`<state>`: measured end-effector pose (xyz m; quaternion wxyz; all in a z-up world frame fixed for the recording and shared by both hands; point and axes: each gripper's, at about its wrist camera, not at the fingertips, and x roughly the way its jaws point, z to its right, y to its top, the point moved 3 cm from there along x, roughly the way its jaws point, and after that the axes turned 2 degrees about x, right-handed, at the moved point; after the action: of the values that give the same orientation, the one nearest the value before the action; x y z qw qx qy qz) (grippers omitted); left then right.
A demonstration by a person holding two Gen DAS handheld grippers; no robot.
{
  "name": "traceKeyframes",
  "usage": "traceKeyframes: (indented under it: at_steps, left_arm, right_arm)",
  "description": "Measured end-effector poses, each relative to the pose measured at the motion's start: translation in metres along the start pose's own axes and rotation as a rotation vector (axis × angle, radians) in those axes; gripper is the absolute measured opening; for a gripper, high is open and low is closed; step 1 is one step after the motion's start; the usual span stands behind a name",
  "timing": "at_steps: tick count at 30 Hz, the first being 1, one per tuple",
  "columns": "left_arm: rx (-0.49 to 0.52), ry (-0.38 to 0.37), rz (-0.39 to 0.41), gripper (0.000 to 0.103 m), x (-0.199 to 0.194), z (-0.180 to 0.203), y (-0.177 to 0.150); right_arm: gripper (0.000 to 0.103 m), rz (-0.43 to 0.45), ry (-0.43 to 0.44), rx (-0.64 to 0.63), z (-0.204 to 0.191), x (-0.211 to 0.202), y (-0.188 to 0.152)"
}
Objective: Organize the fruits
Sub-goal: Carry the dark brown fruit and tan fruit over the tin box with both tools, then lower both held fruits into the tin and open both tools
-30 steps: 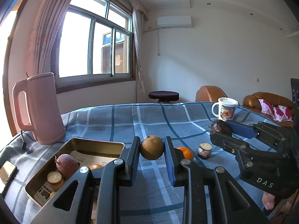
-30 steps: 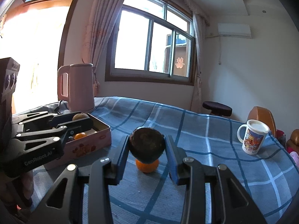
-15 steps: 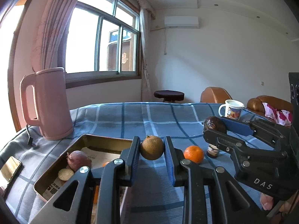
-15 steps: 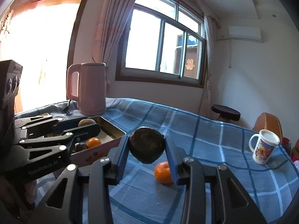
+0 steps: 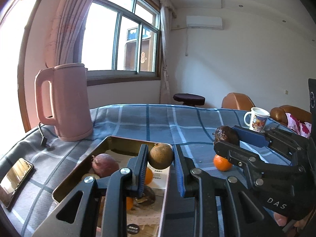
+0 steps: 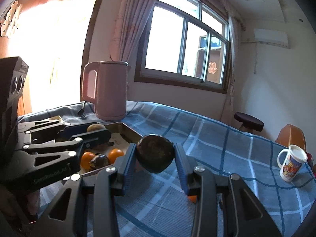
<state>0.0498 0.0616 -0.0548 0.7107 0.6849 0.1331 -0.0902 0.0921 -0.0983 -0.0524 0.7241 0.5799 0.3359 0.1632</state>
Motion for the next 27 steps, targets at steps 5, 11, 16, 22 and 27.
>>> traceKeyframes:
  at_steps: [5, 11, 16, 22, 27]
  left_arm:
    - [-0.008, 0.020, -0.009, 0.027, -0.002, -0.009, -0.001]
    - [-0.021, 0.042, -0.017, 0.027, -0.004, -0.021, -0.003]
    - [-0.037, 0.058, -0.018, 0.027, -0.005, -0.031, -0.003]
    - [-0.048, 0.076, -0.030, 0.027, -0.008, -0.042, -0.005]
    - [-0.066, 0.096, -0.036, 0.027, -0.008, -0.054, -0.005]
  right_arm:
    - [0.042, -0.001, 0.023, -0.019, -0.012, 0.005, 0.002]
    - [0.042, -0.001, 0.045, -0.030, -0.024, 0.012, 0.007]
    - [0.042, 0.001, 0.060, -0.043, -0.034, 0.016, 0.011]
    - [0.042, -0.001, 0.073, -0.057, -0.046, 0.021, 0.013]
    - [0.042, -0.010, 0.087, -0.073, -0.058, 0.026, 0.012]
